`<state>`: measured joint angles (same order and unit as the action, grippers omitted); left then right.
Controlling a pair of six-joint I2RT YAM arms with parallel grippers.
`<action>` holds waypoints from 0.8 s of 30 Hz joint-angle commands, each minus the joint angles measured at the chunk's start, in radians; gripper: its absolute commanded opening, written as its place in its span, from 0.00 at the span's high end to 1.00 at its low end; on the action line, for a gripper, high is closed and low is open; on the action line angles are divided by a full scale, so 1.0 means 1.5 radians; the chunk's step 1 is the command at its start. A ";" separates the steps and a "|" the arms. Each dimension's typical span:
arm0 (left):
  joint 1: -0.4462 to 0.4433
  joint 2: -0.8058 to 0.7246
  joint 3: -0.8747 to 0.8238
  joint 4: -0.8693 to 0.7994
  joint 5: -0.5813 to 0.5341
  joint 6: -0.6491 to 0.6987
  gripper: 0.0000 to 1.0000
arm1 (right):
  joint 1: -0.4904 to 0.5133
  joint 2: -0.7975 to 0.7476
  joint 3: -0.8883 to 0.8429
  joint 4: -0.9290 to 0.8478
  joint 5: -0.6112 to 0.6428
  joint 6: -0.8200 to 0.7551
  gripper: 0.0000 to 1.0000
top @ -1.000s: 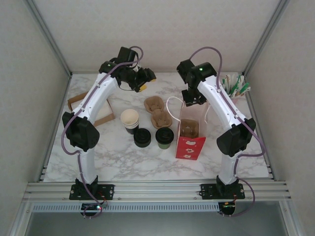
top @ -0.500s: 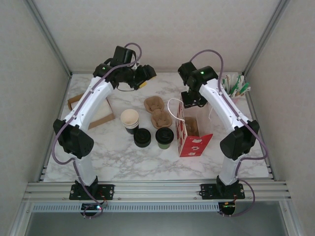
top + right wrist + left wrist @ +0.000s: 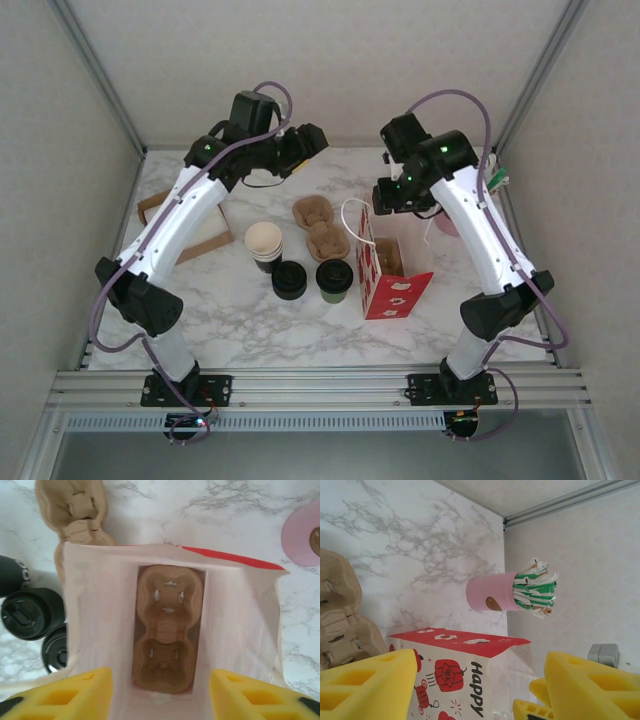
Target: Pack the takeout coffee
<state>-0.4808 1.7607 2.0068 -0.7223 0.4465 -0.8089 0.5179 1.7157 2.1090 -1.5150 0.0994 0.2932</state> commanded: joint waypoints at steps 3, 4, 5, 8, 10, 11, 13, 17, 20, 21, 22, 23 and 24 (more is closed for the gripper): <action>-0.003 -0.036 0.013 -0.001 -0.006 -0.005 0.32 | 0.006 -0.018 0.057 -0.057 -0.055 0.031 0.44; -0.003 -0.038 0.014 -0.005 -0.006 -0.002 0.31 | 0.005 -0.019 0.063 -0.064 -0.057 0.036 0.43; -0.004 -0.040 0.015 -0.009 -0.007 0.000 0.31 | 0.005 -0.021 0.066 -0.068 -0.059 0.040 0.43; -0.005 -0.047 0.014 -0.020 -0.007 0.003 0.30 | 0.005 -0.031 0.067 -0.082 -0.056 0.052 0.43; -0.006 -0.051 0.014 -0.024 -0.006 0.003 0.30 | 0.006 -0.037 0.065 -0.088 -0.059 0.053 0.42; -0.007 -0.053 0.014 -0.025 -0.005 0.005 0.29 | 0.006 -0.042 0.061 -0.088 -0.062 0.054 0.42; -0.008 -0.056 0.015 -0.025 -0.004 0.004 0.28 | 0.006 -0.048 0.058 -0.089 -0.068 0.056 0.42; -0.010 -0.063 0.016 -0.023 -0.002 0.009 0.26 | 0.006 -0.056 0.054 -0.091 -0.072 0.064 0.41; -0.012 -0.067 0.017 -0.021 -0.004 0.022 0.25 | 0.006 -0.060 0.049 -0.091 -0.071 0.064 0.41; -0.012 -0.068 0.017 -0.021 -0.005 0.027 0.24 | 0.006 -0.062 0.046 -0.089 -0.072 0.065 0.41; -0.014 -0.069 0.017 -0.018 -0.008 0.031 0.24 | 0.006 -0.064 0.045 -0.087 -0.075 0.064 0.40; -0.015 -0.072 0.017 -0.014 -0.011 0.036 0.23 | 0.006 -0.066 0.044 -0.086 -0.079 0.065 0.40; -0.015 -0.075 0.017 -0.010 -0.014 0.040 0.23 | 0.006 -0.068 0.044 -0.083 -0.083 0.066 0.40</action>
<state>-0.4915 1.6932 2.0071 -0.7437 0.4461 -0.7849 0.5217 1.6398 2.1845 -1.6066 -0.0040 0.3786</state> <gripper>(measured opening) 0.771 0.600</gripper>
